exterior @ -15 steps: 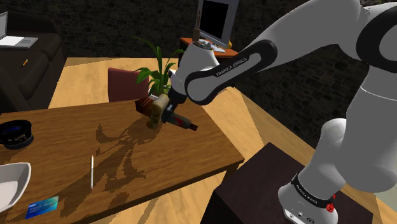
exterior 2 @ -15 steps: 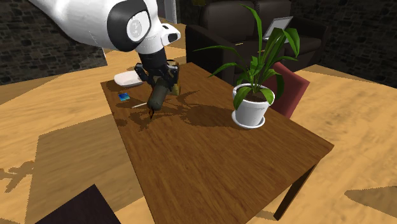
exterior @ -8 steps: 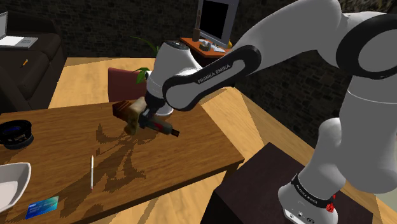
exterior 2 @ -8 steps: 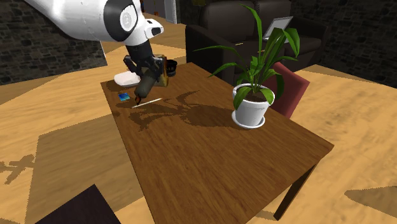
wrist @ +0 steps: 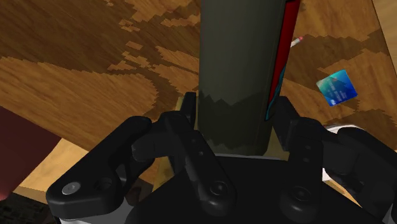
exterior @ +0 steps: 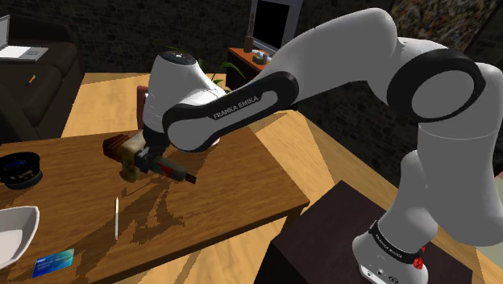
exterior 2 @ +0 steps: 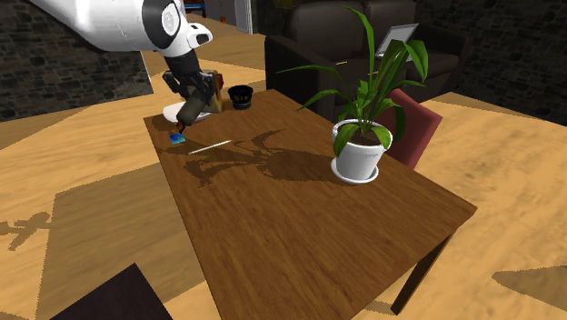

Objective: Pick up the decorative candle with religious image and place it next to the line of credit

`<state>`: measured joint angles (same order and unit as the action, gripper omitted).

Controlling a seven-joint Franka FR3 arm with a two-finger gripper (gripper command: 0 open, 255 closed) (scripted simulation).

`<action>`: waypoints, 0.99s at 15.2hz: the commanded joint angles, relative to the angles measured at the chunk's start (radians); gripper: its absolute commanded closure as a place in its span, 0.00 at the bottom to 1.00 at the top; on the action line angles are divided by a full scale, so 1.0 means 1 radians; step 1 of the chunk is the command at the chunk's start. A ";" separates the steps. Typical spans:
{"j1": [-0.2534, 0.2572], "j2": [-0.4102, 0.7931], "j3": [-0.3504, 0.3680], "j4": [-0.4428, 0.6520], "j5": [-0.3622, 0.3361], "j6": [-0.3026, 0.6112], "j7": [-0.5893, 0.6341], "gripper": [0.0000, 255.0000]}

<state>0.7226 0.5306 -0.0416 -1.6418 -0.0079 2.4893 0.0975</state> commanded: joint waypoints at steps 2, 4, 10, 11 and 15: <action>0.035 0.100 0.000 0.176 -0.012 -0.075 0.046 1.00; 0.056 0.175 0.000 0.303 -0.017 -0.128 0.071 1.00; 0.077 0.297 0.000 0.460 -0.022 -0.164 0.099 1.00; 0.077 0.303 -0.001 0.457 -0.022 -0.155 0.099 1.00; 0.077 0.328 -0.001 0.445 -0.023 -0.118 0.101 1.00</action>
<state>0.7987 0.8570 -0.0419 -1.1871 -0.0300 2.3569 0.1969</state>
